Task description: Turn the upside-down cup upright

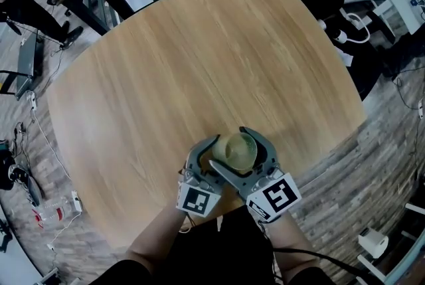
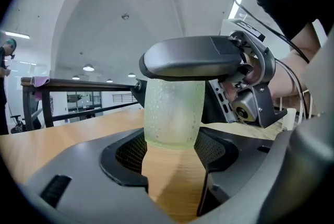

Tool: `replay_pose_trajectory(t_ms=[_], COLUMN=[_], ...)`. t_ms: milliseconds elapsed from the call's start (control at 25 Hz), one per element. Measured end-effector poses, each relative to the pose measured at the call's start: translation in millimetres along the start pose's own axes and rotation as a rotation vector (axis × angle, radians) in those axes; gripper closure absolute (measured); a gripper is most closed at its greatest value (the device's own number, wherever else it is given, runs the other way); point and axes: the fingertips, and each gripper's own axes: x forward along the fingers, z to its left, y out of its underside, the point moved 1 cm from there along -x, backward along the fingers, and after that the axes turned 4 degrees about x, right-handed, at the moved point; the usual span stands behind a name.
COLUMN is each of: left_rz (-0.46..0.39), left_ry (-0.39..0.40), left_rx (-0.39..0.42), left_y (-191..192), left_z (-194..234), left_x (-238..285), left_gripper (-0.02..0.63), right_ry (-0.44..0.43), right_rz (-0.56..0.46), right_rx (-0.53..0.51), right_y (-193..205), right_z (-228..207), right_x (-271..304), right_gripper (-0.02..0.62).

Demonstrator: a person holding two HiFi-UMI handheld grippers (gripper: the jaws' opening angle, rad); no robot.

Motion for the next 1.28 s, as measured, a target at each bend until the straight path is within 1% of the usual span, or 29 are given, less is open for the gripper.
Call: replay_pose_trajectory(t_ms=[120, 240, 480, 560, 720, 880, 960, 1040, 1080, 1120, 1200, 1240, 1280], left_rz=[0.017, 0.034, 0.044, 0.038, 0.044, 0.071, 0.071, 0.077, 0.08, 0.084, 0.096, 0.108, 0.124], left_ry=[0.008, 0.012, 0.008, 0.003, -0.019, -0.027, -0.029, -0.03, -0.032, -0.034, -0.034, -0.032, -0.032], left_rx=[-0.009, -0.018, -0.005, -0.011, -0.06, -0.053, -0.051, -0.043, -0.035, -0.026, -0.011, -0.009, -0.011], left_y=[6.6, 10.1, 8.5, 7.8, 14.0, 21.3, 22.4, 23.0, 23.1, 23.1, 24.4, 26.6, 29.7], left_z=[-2.5, -3.8, -2.6, -1.0, 7.2, 13.3, 14.8, 16.1, 16.7, 17.3, 18.3, 18.4, 18.0], left_x=[0.2, -0.7, 1.8, 3.0, 0.6, -2.0, -2.0, -2.6, -3.0, -3.4, -4.9, -6.0, -7.1], left_gripper=[0.314, 0.314, 0.316, 0.316, 0.316, 0.316, 0.316, 0.316, 0.316, 0.316, 0.316, 0.316, 0.316], right_ry=[0.011, 0.033, 0.072, 0.078, 0.078, 0.101, 0.096, 0.056, 0.029, 0.007, 0.002, 0.008, 0.006], right_rz=[0.026, 0.029, 0.042, 0.034, 0.015, -0.005, -0.025, -0.019, 0.017, 0.087, 0.27, 0.335, 0.371], right_rx=[-0.001, -0.008, -0.079, -0.09, -0.083, -0.1, -0.113, -0.134, -0.184, -0.275, -0.516, -0.617, -0.684], right_y=[6.5, 8.1, 4.4, 1.5, -1.8, -5.8, -10.2, -12.7, -10.6, -4.7, 11.4, 16.2, 18.2], right_z=[-3.0, -5.1, -6.2, -4.8, -10.9, -20.3, -19.7, -12.3, -7.2, -3.7, -5.1, -7.7, -9.2], right_x=[0.2, -0.8, -3.0, -3.5, -7.4, -13.1, -17.0, -19.9, -22.1, -25.0, -30.4, -31.7, -32.3], right_gripper=[0.198, 0.198, 0.198, 0.198, 0.198, 0.198, 0.198, 0.198, 0.198, 0.198, 0.198, 0.198, 0.198])
